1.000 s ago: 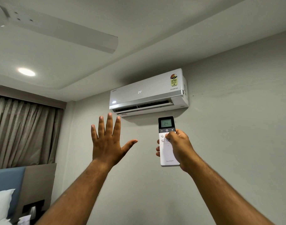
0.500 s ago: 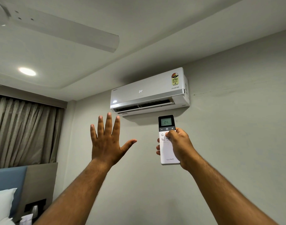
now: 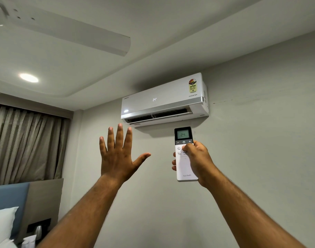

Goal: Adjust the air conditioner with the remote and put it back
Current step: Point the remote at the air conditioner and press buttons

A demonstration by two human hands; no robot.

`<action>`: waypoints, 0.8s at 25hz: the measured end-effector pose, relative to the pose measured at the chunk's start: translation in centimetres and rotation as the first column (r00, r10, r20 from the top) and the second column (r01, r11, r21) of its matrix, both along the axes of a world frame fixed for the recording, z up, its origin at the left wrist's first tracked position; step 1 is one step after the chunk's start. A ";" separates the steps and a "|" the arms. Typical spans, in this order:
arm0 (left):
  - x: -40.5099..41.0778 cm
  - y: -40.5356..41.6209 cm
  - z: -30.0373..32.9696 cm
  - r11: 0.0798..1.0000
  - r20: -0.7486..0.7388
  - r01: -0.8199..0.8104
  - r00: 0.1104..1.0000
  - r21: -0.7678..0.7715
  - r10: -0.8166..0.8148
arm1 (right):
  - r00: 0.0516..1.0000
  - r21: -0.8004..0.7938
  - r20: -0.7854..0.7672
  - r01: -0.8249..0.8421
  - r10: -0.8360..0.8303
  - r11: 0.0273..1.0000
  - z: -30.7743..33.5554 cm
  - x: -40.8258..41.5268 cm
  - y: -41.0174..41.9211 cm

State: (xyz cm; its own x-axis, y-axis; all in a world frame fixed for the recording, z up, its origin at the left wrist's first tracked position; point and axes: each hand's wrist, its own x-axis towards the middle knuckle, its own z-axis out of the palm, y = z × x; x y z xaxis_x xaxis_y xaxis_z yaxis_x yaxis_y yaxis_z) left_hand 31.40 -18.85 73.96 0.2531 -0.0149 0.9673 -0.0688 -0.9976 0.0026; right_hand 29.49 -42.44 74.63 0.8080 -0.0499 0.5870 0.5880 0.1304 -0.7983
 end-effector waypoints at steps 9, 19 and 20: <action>0.1 -0.2 0.1 1.000 0.005 0.015 1.000 -0.001 -0.015 | 1.000 -0.003 -0.004 -0.004 0.004 1.000 -0.1 0.3 0.0; -0.3 -0.2 0.3 1.000 0.010 0.001 1.000 0.001 -0.001 | 1.000 -0.012 0.002 -0.015 0.016 1.000 0.1 0.0 0.0; -0.4 -0.1 0.4 1.000 0.011 -0.001 1.000 0.003 0.001 | 1.000 -0.012 0.002 -0.017 0.017 1.000 0.1 0.0 0.0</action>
State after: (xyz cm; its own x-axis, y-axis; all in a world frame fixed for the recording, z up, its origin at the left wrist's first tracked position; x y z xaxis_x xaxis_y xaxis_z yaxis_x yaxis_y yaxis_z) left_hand 31.02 -18.99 74.32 0.2423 -0.0176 0.9700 -0.0677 -0.9977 -0.0012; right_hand 29.45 -42.39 74.75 0.8072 -0.0288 0.5896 0.5878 0.1312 -0.7983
